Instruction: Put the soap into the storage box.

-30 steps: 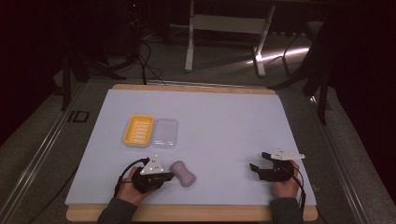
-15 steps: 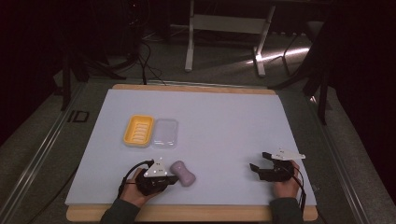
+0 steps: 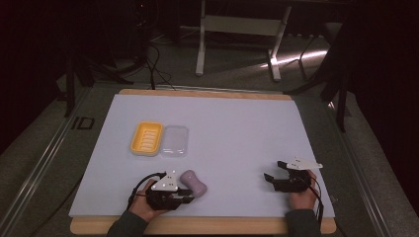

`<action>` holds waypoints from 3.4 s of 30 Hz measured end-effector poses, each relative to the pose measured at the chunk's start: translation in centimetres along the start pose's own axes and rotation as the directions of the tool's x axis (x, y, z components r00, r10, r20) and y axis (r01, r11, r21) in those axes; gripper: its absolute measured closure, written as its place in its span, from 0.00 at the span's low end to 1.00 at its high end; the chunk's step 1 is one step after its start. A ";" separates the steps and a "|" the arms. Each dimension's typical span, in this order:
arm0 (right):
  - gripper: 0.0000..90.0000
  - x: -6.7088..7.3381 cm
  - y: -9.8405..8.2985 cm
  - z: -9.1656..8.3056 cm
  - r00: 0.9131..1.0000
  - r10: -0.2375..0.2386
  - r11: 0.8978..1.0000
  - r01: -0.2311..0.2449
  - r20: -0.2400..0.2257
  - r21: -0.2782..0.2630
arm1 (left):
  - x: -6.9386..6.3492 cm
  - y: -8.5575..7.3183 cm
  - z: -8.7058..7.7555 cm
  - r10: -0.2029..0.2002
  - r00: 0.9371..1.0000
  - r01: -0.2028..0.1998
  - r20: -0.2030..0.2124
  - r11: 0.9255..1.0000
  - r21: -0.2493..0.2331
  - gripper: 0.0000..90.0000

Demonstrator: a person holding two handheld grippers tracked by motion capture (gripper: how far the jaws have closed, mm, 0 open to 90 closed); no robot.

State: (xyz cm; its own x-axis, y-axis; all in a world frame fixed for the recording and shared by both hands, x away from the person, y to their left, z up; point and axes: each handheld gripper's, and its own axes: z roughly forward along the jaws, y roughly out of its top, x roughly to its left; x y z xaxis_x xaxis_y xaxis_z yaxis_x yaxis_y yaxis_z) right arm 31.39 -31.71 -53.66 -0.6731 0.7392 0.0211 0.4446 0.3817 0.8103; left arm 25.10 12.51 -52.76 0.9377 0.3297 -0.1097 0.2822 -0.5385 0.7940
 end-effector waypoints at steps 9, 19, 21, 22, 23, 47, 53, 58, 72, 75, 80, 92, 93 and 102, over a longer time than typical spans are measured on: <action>0.23 0.0 0.0 0.0 1.000 -0.004 1.000 0.004 0.001 0.003 | -0.7 0.1 0.6 0.061 0.998 -0.061 -0.003 0.997 0.054 1.00; 0.23 0.1 0.0 0.1 1.000 -0.008 1.000 0.008 0.000 0.006 | -0.8 0.2 1.7 0.080 0.997 -0.076 -0.022 0.988 0.133 1.00; 0.23 0.1 0.0 0.1 1.000 -0.008 1.000 0.008 0.000 0.007 | -0.8 0.2 1.8 0.081 0.996 -0.078 -0.021 0.988 0.134 1.00; 0.23 0.1 0.0 0.1 1.000 -0.008 1.000 0.008 0.000 0.007 | -0.8 0.3 1.8 0.083 0.996 -0.080 -0.020 0.988 0.136 1.00; 0.23 0.1 0.0 0.1 1.000 -0.007 1.000 0.007 0.000 0.006 | -0.8 0.3 1.8 0.084 0.996 -0.081 -0.020 0.987 0.136 1.00; 0.23 0.3 0.1 0.2 1.000 -0.023 1.000 0.022 0.011 0.019 | 0.5 3.1 3.4 0.052 0.978 -0.020 -0.204 0.987 0.156 0.88; 0.23 0.3 0.1 0.2 1.000 -0.028 0.999 0.028 0.013 0.024 | 1.1 3.5 3.6 0.023 0.975 0.012 -0.220 0.988 0.156 0.83; 0.23 0.3 0.1 0.2 1.000 -0.029 0.999 0.029 0.012 0.023 | 1.3 4.3 2.7 0.027 0.985 0.000 -0.171 0.988 0.152 0.70; 0.23 0.3 0.1 0.2 1.000 -0.025 0.999 0.025 0.012 0.023 | 3.2 6.2 1.4 0.081 0.977 -0.026 -0.199 0.964 0.266 0.46; 0.22 0.3 0.1 0.2 1.000 -0.025 0.999 0.025 0.011 0.025 | 3.7 6.4 1.7 0.085 0.978 -0.027 -0.189 0.957 0.288 0.42; 0.22 0.3 0.1 0.2 1.000 -0.026 0.999 0.026 0.010 0.024 | 4.4 6.8 2.3 0.091 0.978 -0.021 -0.189 0.939 0.344 0.40; 0.22 0.3 0.1 0.2 1.000 -0.028 0.999 0.028 0.009 0.025 | 5.7 7.6 3.4 0.097 0.985 -0.029 -0.142 0.907 0.420 0.40; 0.22 0.3 0.1 0.2 1.000 -0.029 0.999 0.028 0.009 0.028 | 5.8 7.6 3.5 0.096 0.986 -0.031 -0.134 0.905 0.425 0.40; 0.22 0.4 0.1 0.3 0.999 -0.034 0.999 0.033 0.011 0.035 | 5.8 8.1 4.4 0.120 0.989 -0.063 -0.091 0.878 0.474 0.37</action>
State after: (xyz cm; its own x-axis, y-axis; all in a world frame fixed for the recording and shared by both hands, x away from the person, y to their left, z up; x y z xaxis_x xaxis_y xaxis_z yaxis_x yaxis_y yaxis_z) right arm 31.38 -31.21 -53.73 -0.6814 0.7318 -0.0126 0.4420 0.4252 0.7898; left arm 33.76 6.67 -49.56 0.9425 0.3317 0.0408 0.2850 -0.8614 0.4204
